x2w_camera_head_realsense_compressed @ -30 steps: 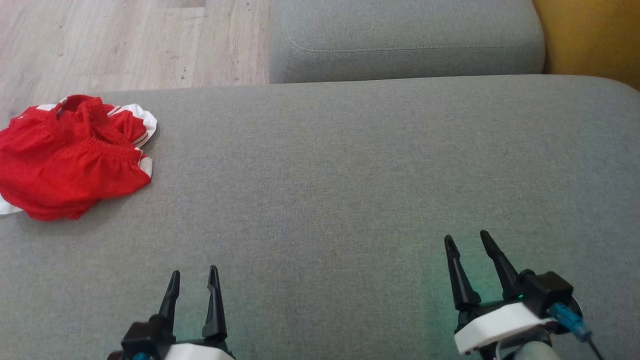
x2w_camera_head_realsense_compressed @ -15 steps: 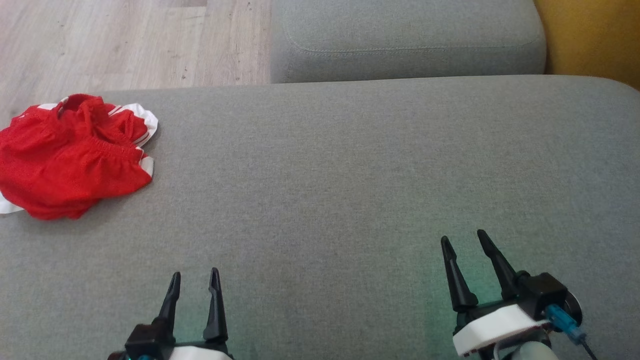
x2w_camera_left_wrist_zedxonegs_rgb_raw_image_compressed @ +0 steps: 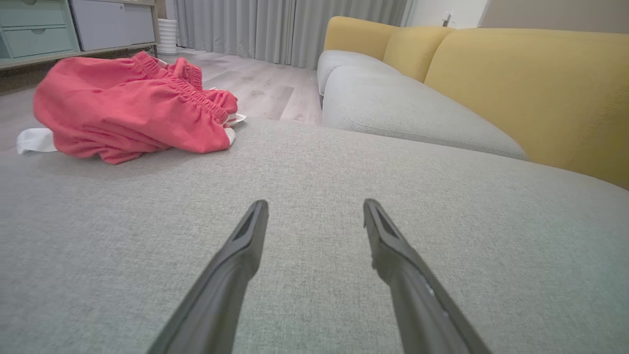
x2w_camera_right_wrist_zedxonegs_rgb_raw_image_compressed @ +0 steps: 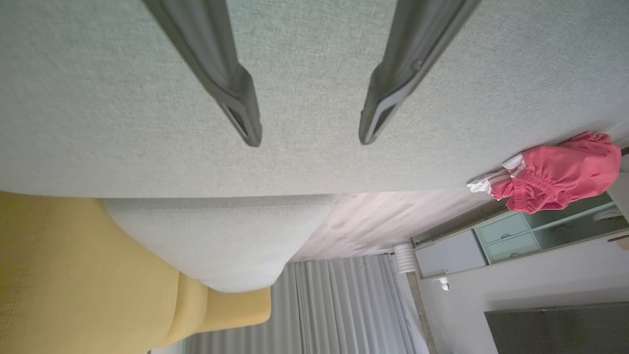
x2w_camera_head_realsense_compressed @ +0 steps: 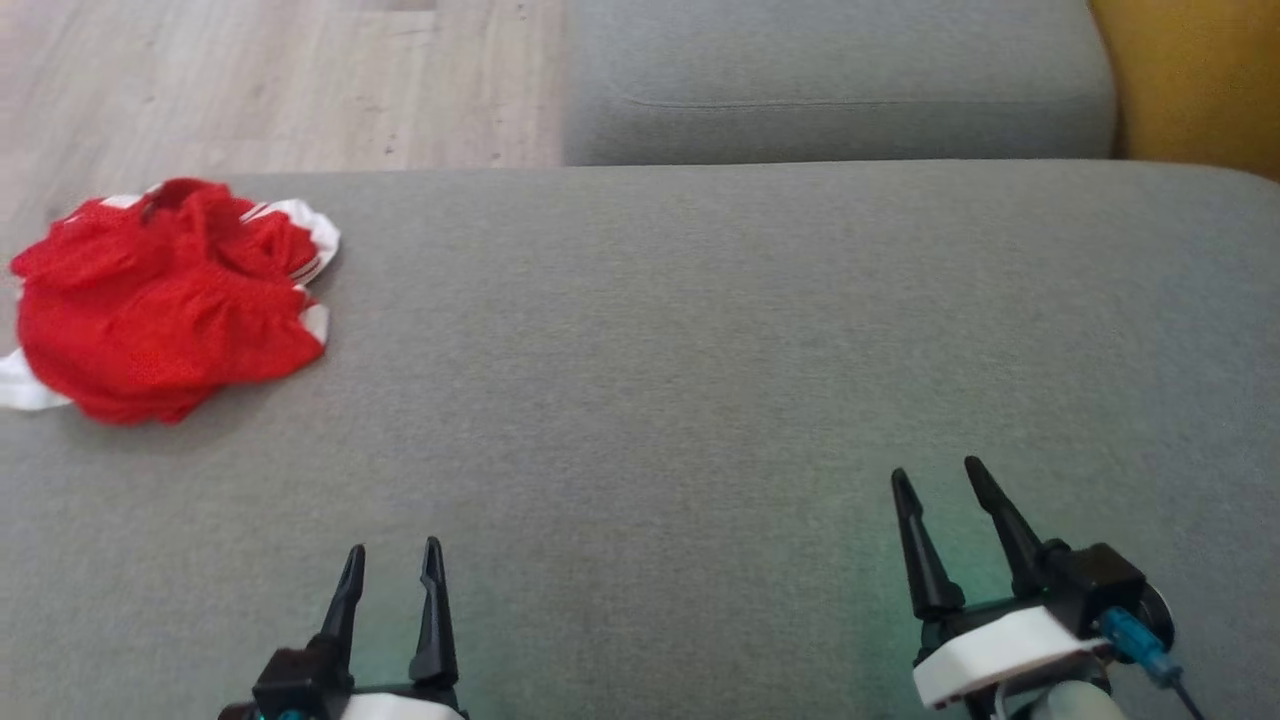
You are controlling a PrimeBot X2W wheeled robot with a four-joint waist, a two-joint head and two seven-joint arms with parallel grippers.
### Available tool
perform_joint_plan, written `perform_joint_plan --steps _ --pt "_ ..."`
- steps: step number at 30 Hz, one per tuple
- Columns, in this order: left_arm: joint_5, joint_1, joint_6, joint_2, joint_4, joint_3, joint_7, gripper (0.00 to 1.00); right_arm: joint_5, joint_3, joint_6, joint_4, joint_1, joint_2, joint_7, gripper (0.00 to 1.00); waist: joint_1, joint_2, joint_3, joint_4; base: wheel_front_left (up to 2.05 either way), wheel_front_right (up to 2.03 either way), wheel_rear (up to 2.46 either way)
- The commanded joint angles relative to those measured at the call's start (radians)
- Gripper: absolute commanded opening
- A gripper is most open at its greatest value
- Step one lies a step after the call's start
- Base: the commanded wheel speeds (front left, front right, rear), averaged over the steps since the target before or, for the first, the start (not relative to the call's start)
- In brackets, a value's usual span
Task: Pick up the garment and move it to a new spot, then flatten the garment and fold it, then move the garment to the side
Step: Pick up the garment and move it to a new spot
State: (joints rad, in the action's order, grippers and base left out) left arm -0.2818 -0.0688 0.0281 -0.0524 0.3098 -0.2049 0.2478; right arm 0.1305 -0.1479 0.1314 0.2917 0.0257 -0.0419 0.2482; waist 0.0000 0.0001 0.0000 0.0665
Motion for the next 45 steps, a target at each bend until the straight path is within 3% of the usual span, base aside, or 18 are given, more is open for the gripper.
perform_joint_plan --steps 1,15,21,26,36,40,45 --pt "-0.001 0.030 0.005 -0.009 -0.030 0.020 0.007 1.00 -0.008 -0.015 -0.001 -0.038 -0.038 -0.008 0.014 1.00 0.0000 -0.0001 -0.001 0.021 0.00 0.00 0.00" --pt "-0.008 0.019 0.027 -0.038 -0.067 0.035 0.000 1.00 -0.006 -0.014 -0.001 -0.066 -0.030 -0.008 0.014 1.00 0.0000 -0.0001 -0.013 0.338 0.00 0.00 0.00" --pt "-0.019 0.001 0.034 -0.051 -0.092 0.047 -0.005 1.00 0.000 -0.028 -0.001 -0.063 -0.036 -0.008 0.014 1.00 0.0000 -0.0001 -0.010 0.414 0.00 0.00 0.00" --pt "-0.025 -0.006 0.038 -0.058 -0.109 0.048 -0.007 1.00 0.000 -0.036 -0.001 -0.061 -0.045 -0.008 0.014 1.00 0.0000 -0.0001 -0.001 0.426 0.00 0.00 0.00" --pt "-0.032 0.032 0.051 -0.087 -0.185 0.075 -0.010 1.00 -0.034 -0.012 -0.001 -0.087 -0.066 -0.008 0.014 1.00 0.0000 -0.0001 0.040 0.367 0.00 0.00 0.00" --pt "-0.038 0.118 0.050 -0.141 -0.290 0.119 -0.042 1.00 -0.066 0.009 -0.001 -0.104 -0.082 -0.008 0.014 1.00 0.0000 -0.0001 0.079 0.333 0.00 0.00 0.00" --pt "-0.037 0.306 0.031 -0.257 -0.391 0.181 -0.132 1.00 -0.113 0.027 -0.001 -0.129 -0.113 -0.008 0.014 1.00 0.0000 -0.0001 0.147 0.291 0.00 0.00 0.00"
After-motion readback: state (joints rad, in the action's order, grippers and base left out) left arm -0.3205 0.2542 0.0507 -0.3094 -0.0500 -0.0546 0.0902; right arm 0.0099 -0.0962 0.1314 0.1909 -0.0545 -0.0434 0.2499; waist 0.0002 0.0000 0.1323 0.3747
